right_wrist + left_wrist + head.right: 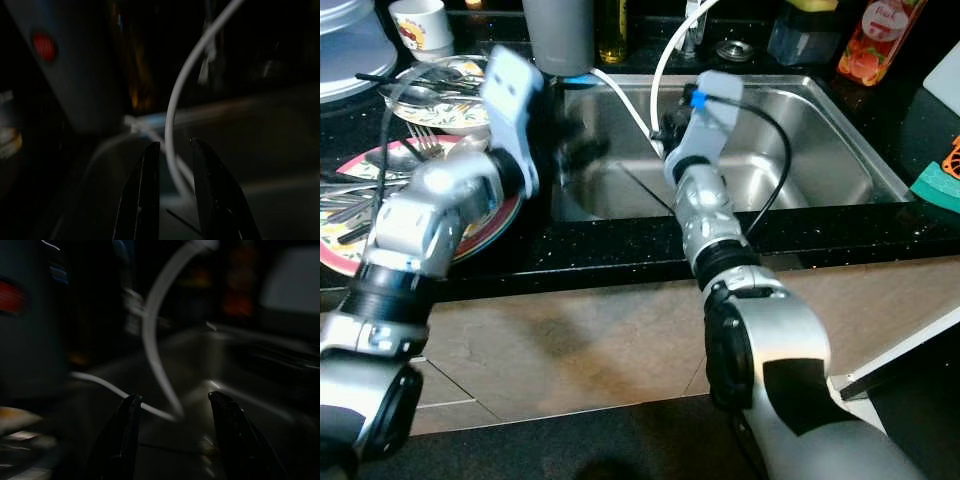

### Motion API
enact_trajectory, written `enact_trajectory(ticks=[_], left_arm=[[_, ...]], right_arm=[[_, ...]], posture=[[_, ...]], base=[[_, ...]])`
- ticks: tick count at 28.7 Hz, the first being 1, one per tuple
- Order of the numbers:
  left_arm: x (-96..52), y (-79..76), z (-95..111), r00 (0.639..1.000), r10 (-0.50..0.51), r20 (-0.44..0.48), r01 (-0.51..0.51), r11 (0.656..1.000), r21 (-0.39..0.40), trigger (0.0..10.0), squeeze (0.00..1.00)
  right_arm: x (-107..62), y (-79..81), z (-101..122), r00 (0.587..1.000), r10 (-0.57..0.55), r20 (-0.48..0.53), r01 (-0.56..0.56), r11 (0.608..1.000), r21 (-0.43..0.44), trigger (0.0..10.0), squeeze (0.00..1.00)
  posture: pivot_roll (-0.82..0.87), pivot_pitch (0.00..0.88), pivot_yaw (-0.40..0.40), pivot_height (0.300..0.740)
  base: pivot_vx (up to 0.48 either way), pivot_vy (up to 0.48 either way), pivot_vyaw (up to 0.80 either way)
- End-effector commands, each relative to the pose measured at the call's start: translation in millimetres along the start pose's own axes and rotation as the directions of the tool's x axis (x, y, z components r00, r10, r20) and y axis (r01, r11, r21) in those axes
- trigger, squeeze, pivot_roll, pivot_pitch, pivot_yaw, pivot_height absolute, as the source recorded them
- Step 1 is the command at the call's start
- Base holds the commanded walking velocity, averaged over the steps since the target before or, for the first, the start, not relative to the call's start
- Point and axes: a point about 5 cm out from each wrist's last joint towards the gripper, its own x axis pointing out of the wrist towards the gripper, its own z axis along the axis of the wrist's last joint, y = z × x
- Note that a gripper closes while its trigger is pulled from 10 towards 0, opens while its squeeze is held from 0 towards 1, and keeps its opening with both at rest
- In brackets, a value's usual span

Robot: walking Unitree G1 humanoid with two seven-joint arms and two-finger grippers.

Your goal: Kitchen organization

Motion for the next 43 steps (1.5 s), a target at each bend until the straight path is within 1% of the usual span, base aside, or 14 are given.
enact_trajectory(ticks=[1,6,8,12,14,15,17,22,24,27,28,33,36,43], left_arm=[[0.6,4.9,1.4,0.999,0.039,0.019,-0.039,0.999,-0.005,10.0,0.00],[-2.0,10.0,7.8,0.995,0.089,0.044,-0.090,0.996,0.014,10.0,0.00],[-9.7,8.7,15.9,0.990,0.094,0.101,-0.097,0.995,0.020,10.0,0.00],[-19.4,8.6,20.5,0.987,0.106,0.121,-0.111,0.993,0.030,10.0,0.00],[-32.4,12.5,16.2,0.985,0.149,0.088,-0.162,0.975,0.155,10.0,0.00],[-32.4,12.5,16.2,0.985,0.149,0.088,-0.162,0.975,0.155,10.0,0.00],[-39.1,14.0,11.3,0.983,0.169,0.064,-0.178,0.969,0.174,10.0,0.00],[-55.4,16.4,-1.2,0.972,0.233,0.023,-0.234,0.965,0.122,10.0,0.00],[-68.6,13.5,-10.8,0.966,0.257,-0.005,-0.256,0.962,0.094,10.0,0.00],[-76.7,11.7,-15.7,0.961,0.277,-0.018,-0.274,0.957,0.096,10.0,0.00],[-80.5,11.2,-17.7,0.955,0.297,-0.019,-0.295,0.953,0.070,10.0,0.00],[-87.4,5.6,-20.5,0.954,0.298,-0.029,-0.297,0.954,0.035,10.0,0.00],[-93.6,-8.6,-31.4,0.956,0.287,-0.069,-0.287,0.958,0.003,10.0,0.00],[-97.7,-19.1,-40.8,0.948,0.295,-0.116,-0.300,0.954,-0.025,10.0,0.00]], right_arm=[[4.0,-1.0,16.0,0.997,-0.001,0.077,-0.001,1.000,0.017,10.0,0.00],[4.5,-4.4,29.2,0.987,0.002,0.160,-0.004,1.000,0.015,10.0,0.00],[1.6,-7.3,42.4,0.967,0.018,0.256,-0.019,1.000,0.005,10.0,0.00],[-1.1,-9.3,51.3,0.953,0.027,0.301,-0.035,0.999,0.021,10.0,0.00],[-7.8,-11.2,52.8,0.949,0.048,0.312,-0.073,0.995,0.069,10.0,0.00],[-7.8,-11.2,52.8,0.949,0.048,0.312,-0.073,0.995,0.069,10.0,0.00],[-12.7,-11.1,48.9,0.953,0.065,0.297,-0.090,0.993,0.072,10.0,0.00],[-33.6,-11.5,30.5,0.960,0.119,0.252,-0.129,0.991,0.023,10.0,0.00],[-49.2,-12.0,16.2,0.969,0.134,0.209,-0.137,0.991,0.000,10.0,0.00],[-59.6,-12.1,9.4,0.975,0.140,0.174,-0.140,0.990,-0.011,10.0,0.00],[-65.8,-12.0,7.1,0.978,0.137,0.156,-0.137,0.990,-0.007,10.0,0.00],[-81.3,-11.9,4.3,0.983,0.117,0.144,-0.119,0.993,0.004,10.0,0.00],[-101.5,-10.2,-8.7,0.991,0.098,0.095,-0.100,0.995,0.017,10.0,0.00],[-119.0,-6.9,-22.7,0.997,0.071,0.018,-0.072,0.997,0.036,10.0,0.00]], posture=[[0.06,0.111,-0.030,0.740],[0.06,0.102,-0.036,0.740],[0.05,0.095,-0.032,0.740],[0.05,0.089,-0.026,0.740],[0.04,0.084,-0.022,0.740],[0.04,0.084,-0.022,0.740],[0.04,0.084,-0.022,0.740],[0.04,0.081,-0.018,0.740],[0.04,0.082,-0.017,0.740],[0.04,0.082,-0.017,0.740],[0.04,0.086,-0.022,0.740],[0.03,0.093,-0.028,0.740],[0.04,0.098,-0.031,0.740],[0.04,0.107,-0.029,0.740]], base=[[0.000,0.000,0.00],[0.000,0.000,0.00],[0.000,0.000,0.00],[0.000,0.000,0.00],[0.000,0.000,0.00],[0.000,0.000,0.00],[0.000,0.000,0.00],[0.000,0.000,0.00],[0.000,0.000,0.00],[0.000,0.000,0.00],[0.000,0.000,0.00],[0.000,0.000,0.00],[0.000,0.000,0.00],[0.000,0.000,0.00]])
